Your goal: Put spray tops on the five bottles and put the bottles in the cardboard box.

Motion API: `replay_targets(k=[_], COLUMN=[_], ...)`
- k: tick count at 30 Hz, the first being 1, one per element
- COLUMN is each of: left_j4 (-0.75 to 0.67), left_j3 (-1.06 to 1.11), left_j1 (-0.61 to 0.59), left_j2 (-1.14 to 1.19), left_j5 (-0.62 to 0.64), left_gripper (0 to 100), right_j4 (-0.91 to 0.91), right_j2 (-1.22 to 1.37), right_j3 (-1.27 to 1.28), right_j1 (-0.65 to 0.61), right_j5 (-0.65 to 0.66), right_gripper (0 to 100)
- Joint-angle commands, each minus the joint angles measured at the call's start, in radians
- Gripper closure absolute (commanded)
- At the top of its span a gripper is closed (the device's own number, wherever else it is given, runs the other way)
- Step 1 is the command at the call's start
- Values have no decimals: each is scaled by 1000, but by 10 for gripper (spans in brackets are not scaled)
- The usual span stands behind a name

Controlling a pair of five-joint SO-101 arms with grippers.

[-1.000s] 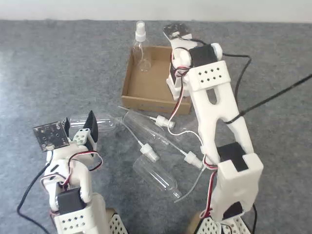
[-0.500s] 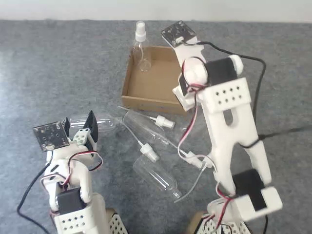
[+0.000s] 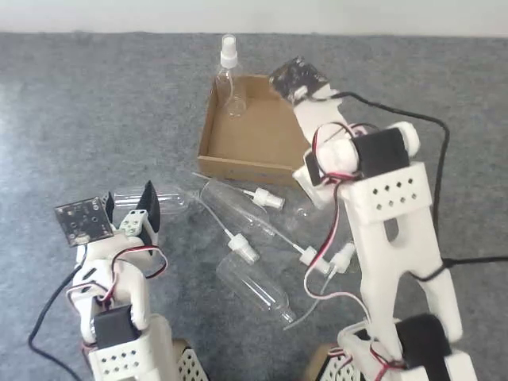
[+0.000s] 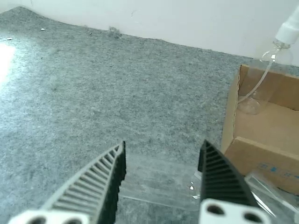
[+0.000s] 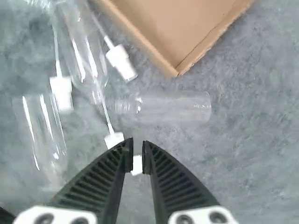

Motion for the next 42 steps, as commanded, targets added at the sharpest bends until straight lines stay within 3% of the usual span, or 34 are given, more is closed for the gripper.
replay_targets(k=[1, 8, 18, 29, 42], left_j4=[-29, -29, -29, -29, -29], left_j3=[-8, -8, -7, -7, -7], left_j1=[-5, -5, -5, -5, -5], left_j2=[-15, -15, -15, -15, -15], left_j5=[-44, -48, -48, -48, -48], left_gripper=[759, 759, 759, 759, 758], right_j4=[35, 35, 33, -211, -484], right_j2=[-84, -97, -93, -91, -84], right_j3=[51, 166, 262, 482, 678], right_j1=[1, 1, 33, 44, 47], right_j5=[129, 230, 428, 749, 786], right_gripper=[992, 967, 615, 602, 604])
